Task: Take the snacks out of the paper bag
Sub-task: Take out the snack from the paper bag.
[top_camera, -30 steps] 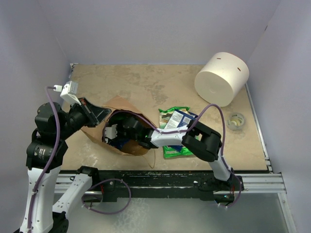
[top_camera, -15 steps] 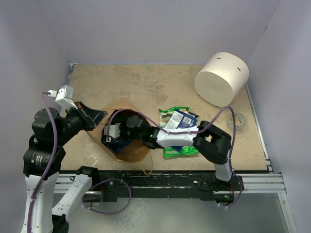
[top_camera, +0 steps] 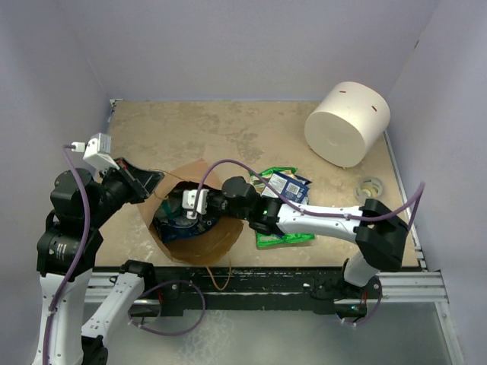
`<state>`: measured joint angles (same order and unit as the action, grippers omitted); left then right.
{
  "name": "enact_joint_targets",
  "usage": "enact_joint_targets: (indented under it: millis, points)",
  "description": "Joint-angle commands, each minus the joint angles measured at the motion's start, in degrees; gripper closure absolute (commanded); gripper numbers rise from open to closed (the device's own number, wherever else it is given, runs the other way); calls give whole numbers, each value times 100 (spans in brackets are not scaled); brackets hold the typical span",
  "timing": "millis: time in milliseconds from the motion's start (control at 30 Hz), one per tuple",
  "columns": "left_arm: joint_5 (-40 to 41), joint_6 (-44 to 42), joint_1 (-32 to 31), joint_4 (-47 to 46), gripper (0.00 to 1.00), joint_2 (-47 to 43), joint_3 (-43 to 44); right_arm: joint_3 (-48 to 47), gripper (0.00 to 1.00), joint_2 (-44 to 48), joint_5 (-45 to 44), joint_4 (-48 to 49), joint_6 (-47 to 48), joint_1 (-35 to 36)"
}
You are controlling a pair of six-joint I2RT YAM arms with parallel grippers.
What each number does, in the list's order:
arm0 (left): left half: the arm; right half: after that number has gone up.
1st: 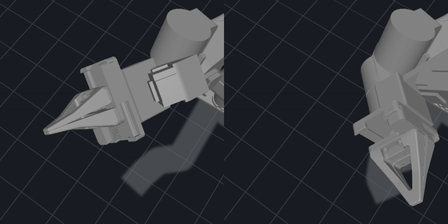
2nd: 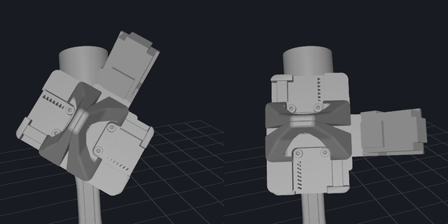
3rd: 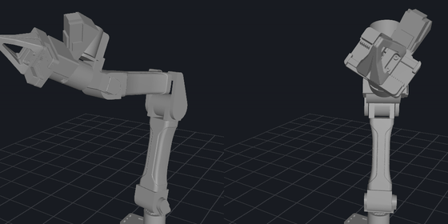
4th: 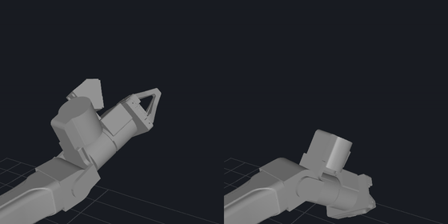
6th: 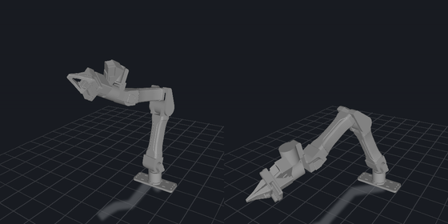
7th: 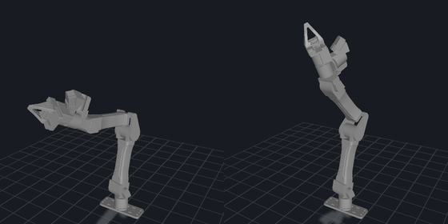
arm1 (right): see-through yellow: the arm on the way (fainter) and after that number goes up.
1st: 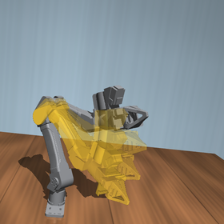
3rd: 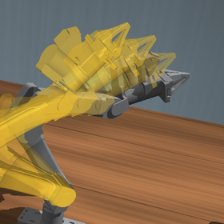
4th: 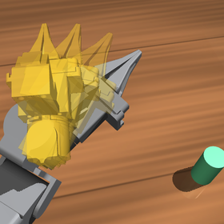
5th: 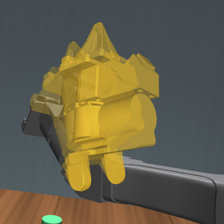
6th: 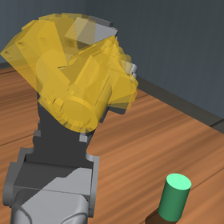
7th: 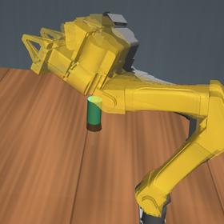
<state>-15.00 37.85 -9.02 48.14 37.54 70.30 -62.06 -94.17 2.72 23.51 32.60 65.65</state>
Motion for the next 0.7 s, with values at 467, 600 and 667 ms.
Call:
enact_joint_targets:
  millis: [467,600,667]
  points:
    - [639,-89,-4,-173,100,409,397,-780,100,2036,1301,-1822,-1073,-4]
    - [571,-77,-4,-270,100,515,382,-566,100,2640,1197,-1664,-1189,-6]
    - [510,-48,-4,-364,100,542,339,-561,100,2725,1008,-1590,-1267,-7]
